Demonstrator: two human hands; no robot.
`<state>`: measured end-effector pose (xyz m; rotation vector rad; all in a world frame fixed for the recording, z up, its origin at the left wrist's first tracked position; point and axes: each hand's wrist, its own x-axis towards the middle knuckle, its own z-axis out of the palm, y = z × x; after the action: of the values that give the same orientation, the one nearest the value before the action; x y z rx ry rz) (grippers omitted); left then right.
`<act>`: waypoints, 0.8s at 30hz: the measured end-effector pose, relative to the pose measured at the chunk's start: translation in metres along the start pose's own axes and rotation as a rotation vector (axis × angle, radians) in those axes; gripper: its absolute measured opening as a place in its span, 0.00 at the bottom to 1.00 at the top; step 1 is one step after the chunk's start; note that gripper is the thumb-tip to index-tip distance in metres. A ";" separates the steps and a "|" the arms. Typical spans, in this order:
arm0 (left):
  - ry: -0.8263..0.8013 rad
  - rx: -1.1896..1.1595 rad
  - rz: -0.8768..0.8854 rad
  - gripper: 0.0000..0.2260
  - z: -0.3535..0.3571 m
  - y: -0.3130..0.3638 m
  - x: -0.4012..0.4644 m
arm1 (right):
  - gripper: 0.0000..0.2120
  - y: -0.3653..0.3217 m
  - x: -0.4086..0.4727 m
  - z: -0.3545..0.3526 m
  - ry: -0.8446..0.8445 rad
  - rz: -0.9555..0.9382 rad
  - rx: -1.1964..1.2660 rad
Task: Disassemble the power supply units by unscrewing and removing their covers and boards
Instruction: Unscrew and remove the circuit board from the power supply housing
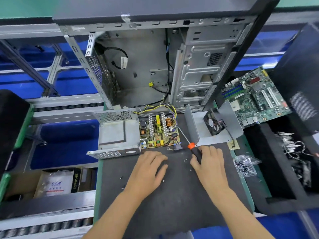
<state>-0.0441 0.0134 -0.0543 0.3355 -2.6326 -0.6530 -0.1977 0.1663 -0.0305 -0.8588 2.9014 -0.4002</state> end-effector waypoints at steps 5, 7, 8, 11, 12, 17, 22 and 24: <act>-0.120 0.004 -0.200 0.14 0.015 0.011 -0.001 | 0.15 0.001 -0.015 -0.012 0.259 -0.095 0.039; -0.128 -0.005 -0.248 0.14 0.017 0.014 -0.003 | 0.15 0.006 -0.024 -0.014 0.260 -0.106 0.165; -0.129 -0.013 -0.264 0.14 0.017 0.015 -0.003 | 0.15 0.009 -0.029 -0.016 0.209 -0.077 0.287; -0.125 -0.056 -0.322 0.14 0.016 0.018 -0.004 | 0.05 0.018 -0.045 -0.016 -0.007 0.083 0.668; -0.121 -0.074 -0.343 0.14 0.015 0.019 -0.005 | 0.05 0.019 -0.051 -0.016 -0.092 0.161 0.810; -0.086 -0.167 -0.472 0.14 0.010 0.028 -0.022 | 0.09 0.021 -0.076 -0.012 -0.357 0.337 1.095; 0.004 -0.249 -0.643 0.11 -0.002 0.040 -0.057 | 0.10 -0.002 -0.105 -0.011 -0.478 0.291 1.117; 0.025 -0.260 -0.649 0.10 -0.009 0.044 -0.075 | 0.12 -0.017 -0.121 -0.006 -0.521 0.283 1.154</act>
<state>0.0208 0.0721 -0.0494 1.1247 -2.3517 -1.1624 -0.0879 0.2201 -0.0183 -0.2651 1.7742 -1.3461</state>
